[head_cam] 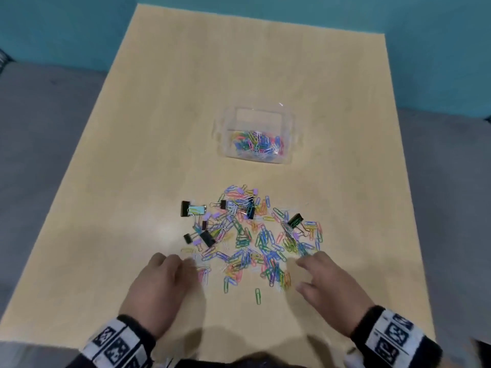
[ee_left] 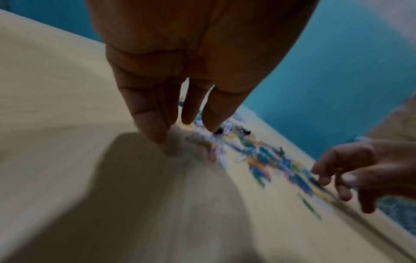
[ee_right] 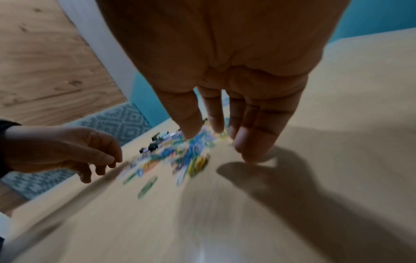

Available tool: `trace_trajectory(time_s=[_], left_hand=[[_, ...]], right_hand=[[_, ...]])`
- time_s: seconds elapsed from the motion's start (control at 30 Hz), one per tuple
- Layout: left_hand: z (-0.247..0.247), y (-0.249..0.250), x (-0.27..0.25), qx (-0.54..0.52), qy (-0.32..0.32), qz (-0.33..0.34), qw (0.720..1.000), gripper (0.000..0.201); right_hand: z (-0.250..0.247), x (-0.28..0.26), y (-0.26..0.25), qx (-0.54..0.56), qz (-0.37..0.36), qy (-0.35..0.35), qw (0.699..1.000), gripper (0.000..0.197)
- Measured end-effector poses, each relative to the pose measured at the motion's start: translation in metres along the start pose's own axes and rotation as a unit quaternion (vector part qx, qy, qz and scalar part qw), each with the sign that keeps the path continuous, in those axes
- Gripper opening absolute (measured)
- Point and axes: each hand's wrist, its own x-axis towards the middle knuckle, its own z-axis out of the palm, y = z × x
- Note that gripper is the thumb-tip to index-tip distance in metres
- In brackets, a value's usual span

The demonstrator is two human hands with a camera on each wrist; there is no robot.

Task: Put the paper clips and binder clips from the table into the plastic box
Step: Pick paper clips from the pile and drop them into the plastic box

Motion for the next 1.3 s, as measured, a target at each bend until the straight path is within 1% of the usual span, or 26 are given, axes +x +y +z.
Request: trace_trajectory(time_s=[0.03, 0.07, 0.13, 0.2, 0.27, 0.33, 0.37, 0.43, 0.47, 0.6, 0.67, 0.77, 0.8, 0.9, 1.0, 1.1, 1.17, 1.23, 1.3], left_hand=[[0.005, -0.006, -0.005, -0.01, 0.014, 0.003, 1.0, 0.014], [0.009, -0.008, -0.007, -0.016, 0.024, 0.02, 0.999, 0.012], [0.018, -0.006, -0.008, -0.019, 0.014, 0.059, 0.998, 0.034], [0.026, 0.003, -0.004, -0.021, -0.006, 0.087, 0.996, 0.054], [0.036, 0.017, 0.002, -0.012, -0.018, 0.127, 0.992, 0.066], [0.045, 0.035, 0.009, 0.018, -0.013, 0.175, 0.984, 0.072], [0.048, 0.044, 0.013, 0.039, -0.019, 0.186, 0.982, 0.072], [0.054, 0.059, 0.021, 0.083, -0.038, 0.196, 0.976, 0.068], [0.056, 0.064, 0.025, 0.101, -0.043, 0.203, 0.973, 0.062], [0.059, 0.07, 0.041, 0.105, -0.045, 0.217, 0.969, 0.022], [0.059, 0.067, 0.046, 0.109, -0.047, 0.229, 0.966, 0.015], [0.057, 0.064, 0.05, 0.112, -0.036, 0.243, 0.963, 0.014], [0.056, 0.063, 0.051, 0.112, -0.035, 0.249, 0.961, 0.016], [0.053, 0.063, 0.05, 0.099, -0.028, 0.26, 0.96, 0.019], [0.051, 0.063, 0.05, 0.073, -0.016, 0.255, 0.964, 0.019], [0.049, 0.064, 0.05, 0.061, -0.019, 0.257, 0.964, 0.021], [0.047, 0.064, 0.051, 0.048, -0.021, 0.247, 0.968, 0.02], [0.042, 0.065, 0.053, 0.024, -0.032, 0.222, 0.974, 0.017], [0.032, 0.069, 0.054, -0.037, -0.054, 0.184, 0.981, 0.016]], right_hand=[[0.009, -0.006, 0.003, -0.005, 0.017, 0.011, 1.0, 0.046], [0.017, -0.009, 0.003, -0.003, 0.031, 0.026, 0.999, 0.052], [0.029, -0.01, -0.001, -0.001, 0.028, 0.051, 0.998, 0.062], [0.038, -0.004, -0.011, -0.02, 0.008, 0.06, 0.998, 0.073], [0.043, 0.007, -0.025, -0.038, -0.002, 0.063, 0.997, 0.078], [0.044, 0.022, -0.04, -0.051, -0.014, 0.069, 0.996, 0.076], [0.044, 0.03, -0.045, -0.055, -0.021, 0.074, 0.996, 0.074], [0.043, 0.044, -0.055, -0.055, -0.034, 0.083, 0.994, 0.064], [0.042, 0.049, -0.058, -0.058, -0.039, 0.084, 0.994, 0.056], [0.035, 0.06, -0.061, -0.077, -0.048, 0.081, 0.993, 0.027], [0.033, 0.063, -0.059, -0.085, -0.06, 0.082, 0.991, 0.018], [0.031, 0.064, -0.055, -0.096, -0.065, 0.085, 0.99, 0.022], [0.03, 0.064, -0.054, -0.092, -0.061, 0.086, 0.99, 0.02], [0.025, 0.062, -0.053, -0.059, -0.04, 0.072, 0.995, 0.007], [0.018, 0.059, -0.054, -0.011, -0.017, 0.063, 0.998, 0.007], [0.011, 0.059, -0.053, 0.01, -0.004, 0.044, 0.999, 0.007], [0.007, 0.061, -0.051, 0.026, -0.002, 0.036, 0.999, 0.007], [0.002, 0.062, -0.048, 0.054, 0.0, 0.031, 0.998, 0.011], [-0.004, 0.063, -0.046, 0.1, 0.016, 0.02, 0.995, 0.015]])
